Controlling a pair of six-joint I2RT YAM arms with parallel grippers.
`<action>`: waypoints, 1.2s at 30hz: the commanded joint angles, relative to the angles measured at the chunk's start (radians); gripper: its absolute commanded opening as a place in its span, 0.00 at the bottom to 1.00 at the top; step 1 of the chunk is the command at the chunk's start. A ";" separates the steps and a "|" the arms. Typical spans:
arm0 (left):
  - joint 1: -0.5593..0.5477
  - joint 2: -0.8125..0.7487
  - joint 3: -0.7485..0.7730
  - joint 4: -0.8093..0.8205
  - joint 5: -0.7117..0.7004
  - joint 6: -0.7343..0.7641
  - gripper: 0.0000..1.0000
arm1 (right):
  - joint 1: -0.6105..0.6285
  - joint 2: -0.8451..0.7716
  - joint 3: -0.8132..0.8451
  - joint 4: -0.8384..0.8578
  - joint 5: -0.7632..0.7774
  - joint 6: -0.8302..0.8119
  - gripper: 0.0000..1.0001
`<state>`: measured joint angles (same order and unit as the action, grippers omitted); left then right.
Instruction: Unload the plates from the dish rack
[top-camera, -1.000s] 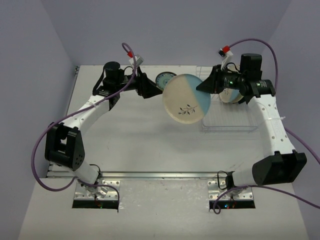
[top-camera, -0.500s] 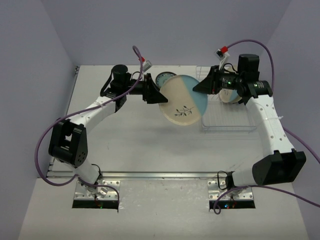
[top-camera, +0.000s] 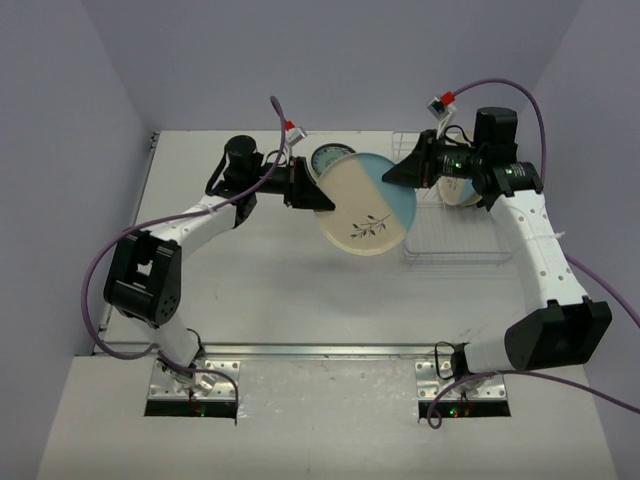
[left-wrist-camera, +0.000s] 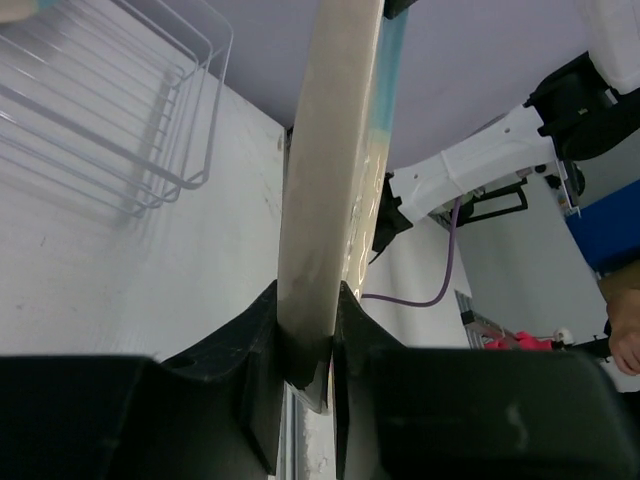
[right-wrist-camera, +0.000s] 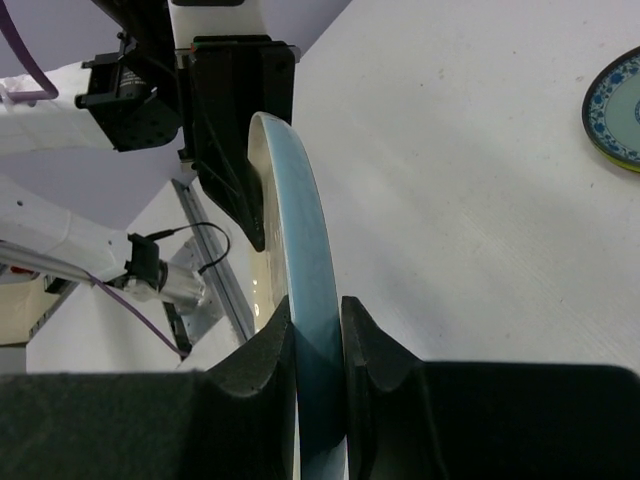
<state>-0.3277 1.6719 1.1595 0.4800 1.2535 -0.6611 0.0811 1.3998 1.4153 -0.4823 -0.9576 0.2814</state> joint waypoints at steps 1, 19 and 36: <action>0.056 0.023 0.012 0.149 0.007 -0.133 0.00 | 0.002 -0.014 0.011 0.060 0.081 0.054 0.23; 0.559 0.225 0.151 0.028 -0.253 -0.214 0.00 | 0.000 0.059 -0.048 0.031 0.379 0.094 0.99; 0.660 0.539 0.411 -0.054 -0.408 -0.127 0.00 | 0.000 0.107 -0.060 0.018 0.383 0.074 0.99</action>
<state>0.3407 2.1993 1.4683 0.3462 0.8171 -0.7802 0.0822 1.4969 1.3540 -0.4802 -0.5799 0.3664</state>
